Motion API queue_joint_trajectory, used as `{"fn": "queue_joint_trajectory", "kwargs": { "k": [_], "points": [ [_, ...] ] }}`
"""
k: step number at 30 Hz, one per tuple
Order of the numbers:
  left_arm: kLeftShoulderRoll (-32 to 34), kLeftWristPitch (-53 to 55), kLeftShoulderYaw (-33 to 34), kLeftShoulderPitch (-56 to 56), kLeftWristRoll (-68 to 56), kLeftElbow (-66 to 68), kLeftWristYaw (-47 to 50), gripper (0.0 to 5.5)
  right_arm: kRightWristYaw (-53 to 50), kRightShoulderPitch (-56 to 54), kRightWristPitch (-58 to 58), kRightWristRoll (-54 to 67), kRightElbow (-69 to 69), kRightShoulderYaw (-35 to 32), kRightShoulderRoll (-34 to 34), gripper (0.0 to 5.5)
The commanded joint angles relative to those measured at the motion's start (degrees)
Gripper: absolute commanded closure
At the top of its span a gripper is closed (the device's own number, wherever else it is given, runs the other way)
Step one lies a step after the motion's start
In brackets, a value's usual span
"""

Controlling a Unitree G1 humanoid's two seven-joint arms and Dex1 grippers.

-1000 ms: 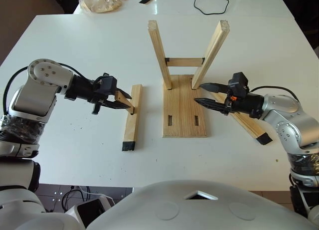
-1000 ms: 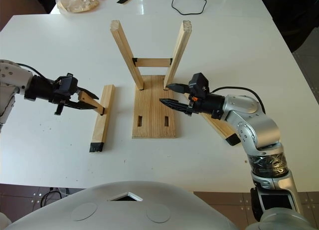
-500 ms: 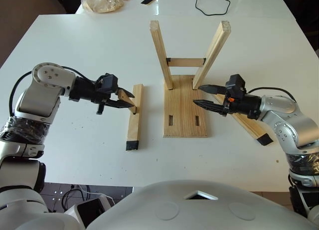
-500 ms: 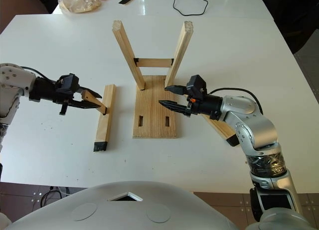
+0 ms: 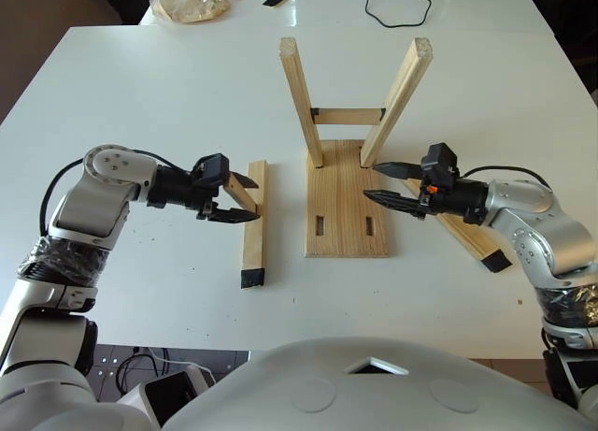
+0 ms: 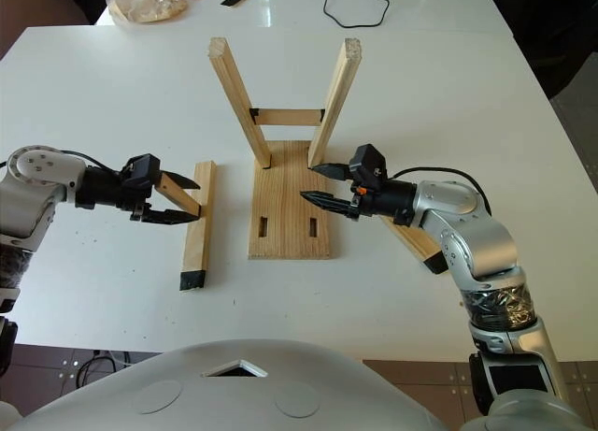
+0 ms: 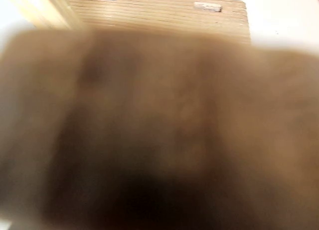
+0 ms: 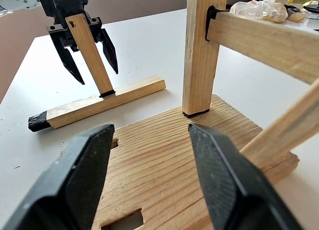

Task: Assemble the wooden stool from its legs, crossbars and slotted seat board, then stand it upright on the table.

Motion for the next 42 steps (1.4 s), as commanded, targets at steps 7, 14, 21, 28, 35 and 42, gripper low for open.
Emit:
{"fn": "queue_joint_trajectory", "kwargs": {
  "k": [7, 14, 21, 28, 35, 42],
  "points": [
    [-1.1, 10.77, 10.35, 1.91, -11.83, -9.56, 2.77, 2.15, 0.96, -0.75, -0.96, -1.08, 0.8, -0.37, -1.01, 2.76],
    [-0.68, 14.67, 17.15, 1.23, -18.03, -12.18, 4.18, 2.15, 1.62, -1.12, -2.06, -1.79, 1.36, 0.29, -1.2, 2.76],
    [-7.25, 24.1, 24.76, -2.48, -30.2, -16.61, 17.49, 2.15, 1.82, -1.08, -2.34, -2.16, 1.87, -0.02, -0.93, 2.76],
    [-9.63, 24.72, 24.92, -1.0, -31.42, -18.28, 22.19, 2.63, 1.88, -1.61, -2.51, -2.17, 2.33, -0.03, -0.69, 2.76],
    [-9.71, 26.8, 25.75, -1.6, -34.6, -21.02, 23.83, 2.8, 2.15, -2.13, -2.62, -2.11, 2.79, 0.01, -0.8, 2.76],
    [-13.57, 23.26, 22.14, 8.6, -30.26, -15.44, 22.86, 2.8, 3.24, -3.05, -2.36, -2.19, 3.37, 0.42, -1.34, 2.76]
  ]
}}
